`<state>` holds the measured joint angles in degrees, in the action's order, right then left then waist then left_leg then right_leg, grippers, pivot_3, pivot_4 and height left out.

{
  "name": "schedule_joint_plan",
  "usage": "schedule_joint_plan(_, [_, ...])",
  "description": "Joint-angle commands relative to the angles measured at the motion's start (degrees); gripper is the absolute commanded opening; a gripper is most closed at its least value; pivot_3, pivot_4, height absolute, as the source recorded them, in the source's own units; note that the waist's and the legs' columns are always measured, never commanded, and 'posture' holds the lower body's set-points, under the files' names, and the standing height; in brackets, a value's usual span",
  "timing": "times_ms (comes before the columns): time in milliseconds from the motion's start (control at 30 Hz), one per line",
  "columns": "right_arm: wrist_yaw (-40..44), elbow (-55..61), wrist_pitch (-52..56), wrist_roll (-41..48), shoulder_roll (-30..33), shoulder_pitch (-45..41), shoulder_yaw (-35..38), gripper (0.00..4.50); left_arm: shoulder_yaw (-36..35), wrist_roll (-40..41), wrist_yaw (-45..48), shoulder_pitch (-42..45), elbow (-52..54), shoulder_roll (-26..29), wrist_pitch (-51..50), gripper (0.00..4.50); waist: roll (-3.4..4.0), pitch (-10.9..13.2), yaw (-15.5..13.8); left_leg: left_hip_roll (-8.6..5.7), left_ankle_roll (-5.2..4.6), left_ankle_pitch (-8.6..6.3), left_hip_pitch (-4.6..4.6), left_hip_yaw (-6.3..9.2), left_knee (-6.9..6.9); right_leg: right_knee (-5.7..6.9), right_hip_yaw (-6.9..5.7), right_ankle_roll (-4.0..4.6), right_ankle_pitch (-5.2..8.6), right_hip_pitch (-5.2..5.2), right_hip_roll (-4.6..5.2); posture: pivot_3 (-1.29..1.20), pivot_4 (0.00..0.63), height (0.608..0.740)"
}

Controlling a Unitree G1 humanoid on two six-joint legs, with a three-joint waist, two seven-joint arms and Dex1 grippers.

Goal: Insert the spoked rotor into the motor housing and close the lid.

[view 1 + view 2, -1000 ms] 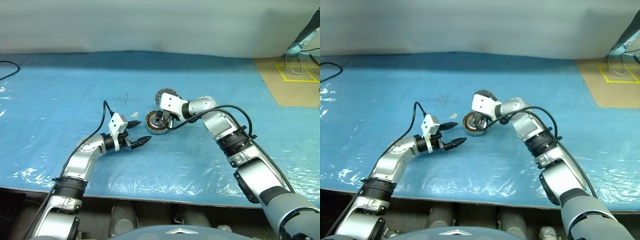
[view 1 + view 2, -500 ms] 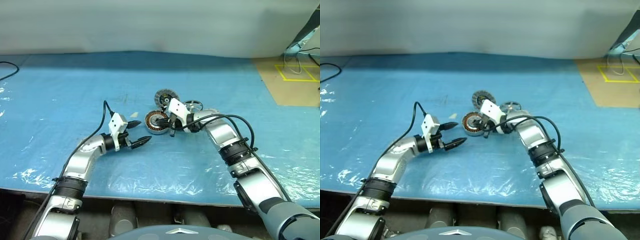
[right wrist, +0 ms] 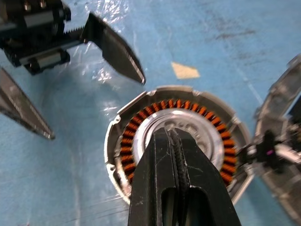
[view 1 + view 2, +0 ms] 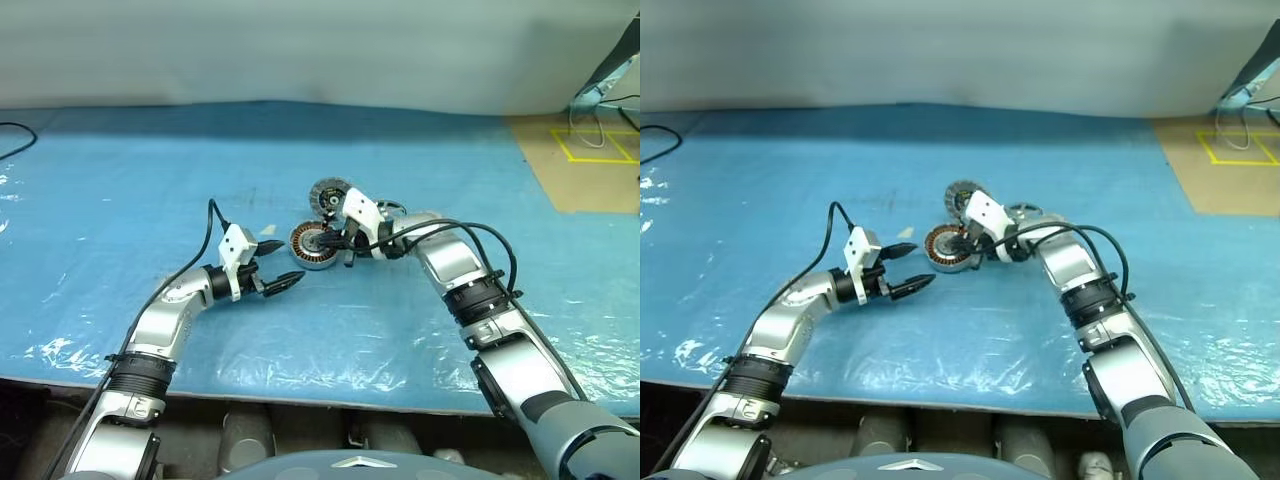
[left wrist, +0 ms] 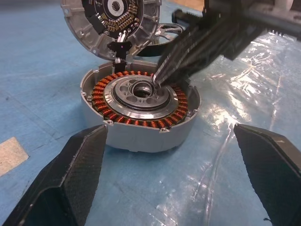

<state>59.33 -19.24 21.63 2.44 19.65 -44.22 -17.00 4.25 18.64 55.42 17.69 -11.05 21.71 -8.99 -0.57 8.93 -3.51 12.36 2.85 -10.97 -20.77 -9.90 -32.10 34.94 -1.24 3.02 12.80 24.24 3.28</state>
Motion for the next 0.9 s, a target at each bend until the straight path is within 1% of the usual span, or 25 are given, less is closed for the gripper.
schedule_joint_plan(33, [-1.13,1.01,-0.77,-0.89,-0.45,-3.38,-0.09,0.02,-0.29,0.11,0.02,0.61,1.81,0.19,0.33,4.50,0.00,0.00,0.04,0.02,0.02,-0.01,-0.02,0.00,0.00,0.01,-0.03,0.01,0.00,0.02,0.00,0.00,0.150,0.740])
schedule_joint_plan(133, [-2.38,-1.16,-3.02,-4.60,-0.57,-3.77,-3.26,0.02,-0.08,0.13,-0.39,0.37,2.75,-0.08,-0.10,4.50,0.00,0.00,-0.02,0.02,0.11,-0.07,-0.03,0.00,0.00,-0.01,-0.04,0.01,0.01,0.02,0.01,0.00,0.150,0.740])
schedule_joint_plan(333, [-2.83,-1.79,-5.57,-7.19,-0.60,-2.25,-5.68,0.02,-0.05,0.40,-0.97,0.07,3.91,-0.16,-0.98,4.50,-0.01,0.00,-0.06,0.02,0.12,-0.07,-0.07,0.00,-0.06,-0.02,-0.04,0.01,0.01,0.01,0.03,0.00,0.150,0.740])
schedule_joint_plan(433, [-2.78,-2.06,-6.98,-8.02,-0.28,-1.89,-6.05,0.60,-0.28,0.44,-0.92,0.19,3.80,0.07,-1.27,4.50,-0.01,0.01,-0.06,0.02,0.12,-0.07,-0.06,0.00,-0.09,0.02,-0.03,0.01,0.00,0.01,0.04,0.00,0.150,0.740])
schedule_joint_plan(467, [-3.06,-2.27,-7.07,-8.31,-0.29,-2.00,-6.00,0.89,-0.33,0.40,-0.88,0.26,3.66,0.12,-1.27,4.50,-0.01,0.01,-0.06,0.02,0.12,-0.07,-0.05,0.00,-0.09,0.03,-0.03,0.01,0.00,0.01,0.04,0.00,0.150,0.740])
schedule_joint_plan(533, [-3.47,-2.96,-7.02,-8.86,-0.31,-2.35,-5.88,1.64,-0.35,0.30,-0.79,0.35,3.32,0.12,-1.15,4.50,-0.01,0.01,-0.05,0.02,0.12,-0.07,-0.05,0.00,-0.10,0.05,-0.03,0.01,0.00,0.01,0.03,0.00,0.150,0.740])
schedule_joint_plan(567, [-3.57,-3.22,-7.25,-9.18,-0.22,-2.48,-5.94,1.87,-0.34,0.25,-0.74,0.38,3.10,0.09,-1.01,4.50,-0.01,0.01,-0.04,0.02,0.12,-0.07,-0.05,0.00,-0.10,0.05,-0.03,0.01,0.00,0.01,0.03,0.00,0.150,0.740])
schedule_joint_plan(633, [-3.61,-3.41,-7.13,-9.36,-0.23,-2.56,-5.81,2.54,-0.31,0.11,-0.59,0.39,2.52,0.00,-0.54,4.50,-0.01,0.00,-0.02,0.02,0.12,-0.07,-0.05,0.00,-0.10,0.05,-0.03,0.01,0.00,0.01,0.03,0.00,0.150,0.740])
schedule_joint_plan(867, [-4.00,-1.89,-5.31,-9.14,-0.34,-2.35,-4.95,2.54,-0.17,-0.37,-0.16,0.37,0.48,-0.20,1.24,4.50,-0.01,0.00,-0.03,0.02,0.11,-0.07,-0.01,0.00,-0.12,0.07,-0.02,0.02,-0.01,-0.02,0.03,0.00,0.150,0.740])
schedule_joint_plan(900, [-4.78,-1.96,-3.02,-8.54,-0.95,-2.94,-3.99,2.54,-0.13,-0.43,-0.11,0.44,0.13,-0.23,1.50,4.50,-0.01,0.01,-0.03,0.02,0.11,-0.07,0.00,0.00,-0.12,0.08,-0.02,0.02,0.00,-0.02,0.03,0.00,0.150,0.740])
